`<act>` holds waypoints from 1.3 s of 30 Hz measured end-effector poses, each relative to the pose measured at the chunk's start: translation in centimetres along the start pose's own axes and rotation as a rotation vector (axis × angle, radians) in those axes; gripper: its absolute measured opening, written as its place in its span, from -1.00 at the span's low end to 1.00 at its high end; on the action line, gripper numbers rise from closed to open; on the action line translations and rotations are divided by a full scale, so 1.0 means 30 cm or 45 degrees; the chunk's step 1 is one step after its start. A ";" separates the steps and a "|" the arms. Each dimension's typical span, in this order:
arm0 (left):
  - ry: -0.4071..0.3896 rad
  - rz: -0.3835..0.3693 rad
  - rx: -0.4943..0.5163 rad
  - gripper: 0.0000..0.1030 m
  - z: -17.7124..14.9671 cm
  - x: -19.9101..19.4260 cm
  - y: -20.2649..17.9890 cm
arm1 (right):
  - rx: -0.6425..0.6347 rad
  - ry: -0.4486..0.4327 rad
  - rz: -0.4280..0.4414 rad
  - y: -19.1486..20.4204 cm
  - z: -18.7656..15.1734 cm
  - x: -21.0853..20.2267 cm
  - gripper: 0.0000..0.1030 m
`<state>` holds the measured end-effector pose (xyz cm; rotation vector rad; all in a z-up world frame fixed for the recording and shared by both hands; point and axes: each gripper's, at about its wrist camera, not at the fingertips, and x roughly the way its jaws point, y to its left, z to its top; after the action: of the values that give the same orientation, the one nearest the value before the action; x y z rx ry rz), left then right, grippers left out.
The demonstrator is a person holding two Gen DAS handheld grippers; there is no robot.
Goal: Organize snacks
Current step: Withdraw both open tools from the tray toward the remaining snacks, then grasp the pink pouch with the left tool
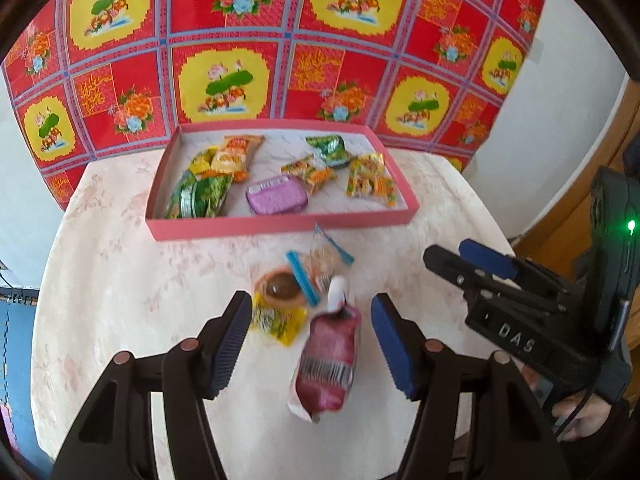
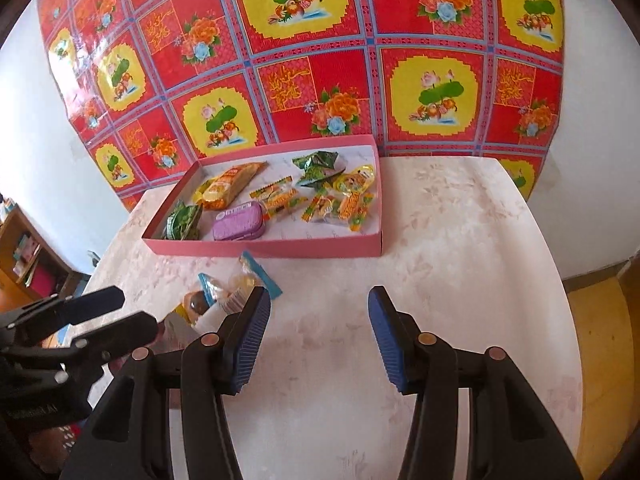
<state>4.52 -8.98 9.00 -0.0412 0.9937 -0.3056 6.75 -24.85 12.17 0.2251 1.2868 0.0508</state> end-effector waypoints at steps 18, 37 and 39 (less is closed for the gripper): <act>0.130 0.031 0.060 0.27 -0.089 0.094 -0.029 | -0.004 -0.001 -0.012 -0.004 -0.010 -0.023 0.02; 0.094 -0.008 -0.037 -0.44 -0.086 0.071 0.057 | -0.063 0.036 0.018 0.049 0.037 -0.001 0.02; 0.066 0.019 -0.041 -0.44 -0.076 0.055 0.073 | -0.065 0.046 0.021 0.057 0.035 0.009 0.02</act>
<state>3.98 -7.11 6.01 -0.0552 1.0501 -0.2780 7.97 -23.27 12.53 0.1915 1.3184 0.1019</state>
